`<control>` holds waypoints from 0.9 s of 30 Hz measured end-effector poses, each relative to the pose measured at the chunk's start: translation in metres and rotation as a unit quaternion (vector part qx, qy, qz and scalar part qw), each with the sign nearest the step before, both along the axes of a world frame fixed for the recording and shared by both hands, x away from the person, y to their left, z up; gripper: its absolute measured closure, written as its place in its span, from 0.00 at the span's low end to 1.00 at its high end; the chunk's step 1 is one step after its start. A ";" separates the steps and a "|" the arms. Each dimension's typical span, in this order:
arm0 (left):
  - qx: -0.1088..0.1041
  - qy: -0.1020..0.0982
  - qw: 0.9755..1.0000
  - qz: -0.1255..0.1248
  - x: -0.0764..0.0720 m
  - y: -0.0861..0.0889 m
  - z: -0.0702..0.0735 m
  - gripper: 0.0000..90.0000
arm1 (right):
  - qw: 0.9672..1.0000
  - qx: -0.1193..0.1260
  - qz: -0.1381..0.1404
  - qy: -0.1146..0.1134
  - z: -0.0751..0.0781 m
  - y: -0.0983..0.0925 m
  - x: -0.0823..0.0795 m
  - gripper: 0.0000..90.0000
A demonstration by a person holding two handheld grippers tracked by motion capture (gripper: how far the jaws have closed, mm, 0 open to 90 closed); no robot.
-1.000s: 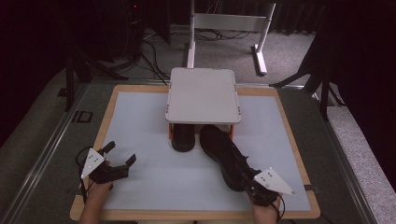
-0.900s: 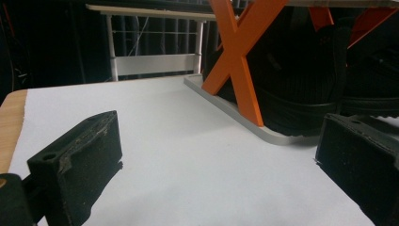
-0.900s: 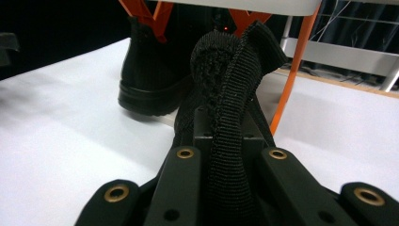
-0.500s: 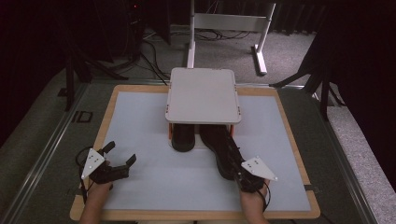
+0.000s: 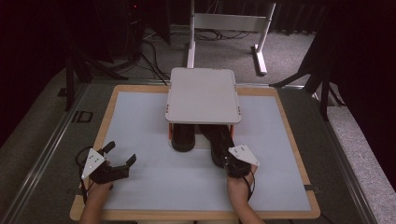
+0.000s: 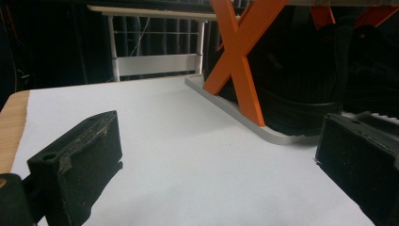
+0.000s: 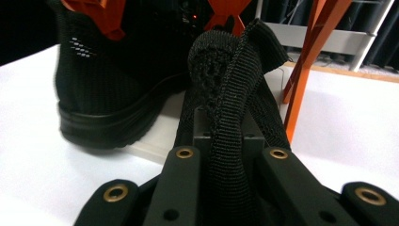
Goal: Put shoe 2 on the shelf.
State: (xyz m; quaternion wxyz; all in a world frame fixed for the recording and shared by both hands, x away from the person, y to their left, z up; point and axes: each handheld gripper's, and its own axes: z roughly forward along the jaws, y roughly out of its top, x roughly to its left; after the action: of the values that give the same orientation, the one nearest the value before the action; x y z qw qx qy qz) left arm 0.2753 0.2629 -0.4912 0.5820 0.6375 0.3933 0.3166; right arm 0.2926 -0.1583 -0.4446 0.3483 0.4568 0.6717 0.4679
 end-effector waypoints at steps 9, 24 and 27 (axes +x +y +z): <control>0.000 -0.001 1.000 -0.001 0.000 0.000 0.000 0.01 | 0.999 0.016 -0.026 0.013 -0.008 0.007 0.023 0.92; -0.002 -0.001 1.000 -0.001 0.000 0.000 0.000 0.01 | 0.999 -0.002 -0.043 0.007 -0.015 0.020 0.054 0.91; -0.002 0.000 1.000 -0.002 0.000 0.001 0.000 0.01 | 0.999 0.003 -0.047 0.010 -0.014 0.021 0.058 0.91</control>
State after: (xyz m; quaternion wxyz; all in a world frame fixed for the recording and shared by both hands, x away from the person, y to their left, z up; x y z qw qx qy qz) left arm 0.2753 0.2636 -0.4912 0.5835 0.6374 0.3929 0.3146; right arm 0.3501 -0.1376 -0.4588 0.3621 0.4934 0.6517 0.4481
